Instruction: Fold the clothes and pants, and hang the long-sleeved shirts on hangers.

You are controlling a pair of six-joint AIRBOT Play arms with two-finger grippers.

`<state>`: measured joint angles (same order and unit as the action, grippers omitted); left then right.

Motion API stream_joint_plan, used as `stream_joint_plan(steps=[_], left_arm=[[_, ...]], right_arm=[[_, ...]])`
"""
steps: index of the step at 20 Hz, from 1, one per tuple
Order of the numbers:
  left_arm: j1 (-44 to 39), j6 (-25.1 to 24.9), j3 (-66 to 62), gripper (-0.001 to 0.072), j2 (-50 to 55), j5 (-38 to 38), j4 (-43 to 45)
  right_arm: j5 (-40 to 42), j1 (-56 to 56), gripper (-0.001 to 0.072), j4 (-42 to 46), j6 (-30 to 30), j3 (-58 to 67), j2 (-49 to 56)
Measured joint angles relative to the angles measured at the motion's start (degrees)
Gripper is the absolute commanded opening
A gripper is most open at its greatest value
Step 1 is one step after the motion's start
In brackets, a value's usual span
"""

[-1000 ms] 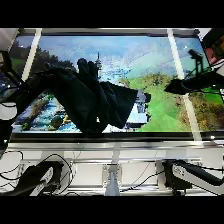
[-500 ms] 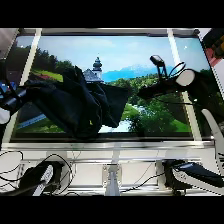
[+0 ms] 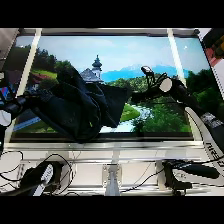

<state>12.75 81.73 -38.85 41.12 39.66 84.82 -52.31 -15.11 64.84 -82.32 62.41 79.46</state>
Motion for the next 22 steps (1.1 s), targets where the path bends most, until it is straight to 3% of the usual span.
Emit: stream_joint_plan(steps=[6, 11, 12, 22], left_arm=[[0.1, 0.2, 0.2, 0.0038, 0.1, 0.1, 0.2], [0.1, 0.2, 0.2, 0.0038, 0.2, -1.2, 0.2], [0.1, 0.2, 0.2, 0.0038, 0.2, -1.5, 0.2], [0.1, 0.2, 0.2, 0.0038, 0.2, -2.7, 0.2]], right_arm=[[3.0, 1.3, 0.0355, -7.9, -3.4, -0.1, 5.8], [3.4, 2.0, 0.0363, -14.5, -2.7, -0.1, 11.3], [3.4, 2.2, 0.0398, -15.5, -2.6, -0.1, 12.5], [3.7, 3.5, 0.0392, -27.5, 1.4, 0.0, 18.9]])
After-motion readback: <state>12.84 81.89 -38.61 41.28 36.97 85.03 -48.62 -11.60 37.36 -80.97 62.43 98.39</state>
